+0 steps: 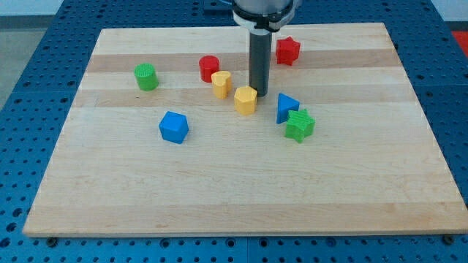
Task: Slide the triangle to the right of the cube
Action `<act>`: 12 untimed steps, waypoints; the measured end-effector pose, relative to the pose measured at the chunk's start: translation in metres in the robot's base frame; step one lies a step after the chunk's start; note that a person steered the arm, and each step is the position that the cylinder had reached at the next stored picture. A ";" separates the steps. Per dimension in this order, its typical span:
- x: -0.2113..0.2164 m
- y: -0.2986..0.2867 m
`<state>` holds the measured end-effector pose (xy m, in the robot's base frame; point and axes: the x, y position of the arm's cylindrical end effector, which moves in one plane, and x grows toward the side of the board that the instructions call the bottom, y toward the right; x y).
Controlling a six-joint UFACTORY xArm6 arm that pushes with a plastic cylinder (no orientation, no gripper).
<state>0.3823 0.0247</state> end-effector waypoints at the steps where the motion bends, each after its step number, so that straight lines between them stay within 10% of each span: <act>1: 0.001 0.000; 6: 0.034 0.086; 12: 0.056 -0.020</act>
<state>0.4379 0.0050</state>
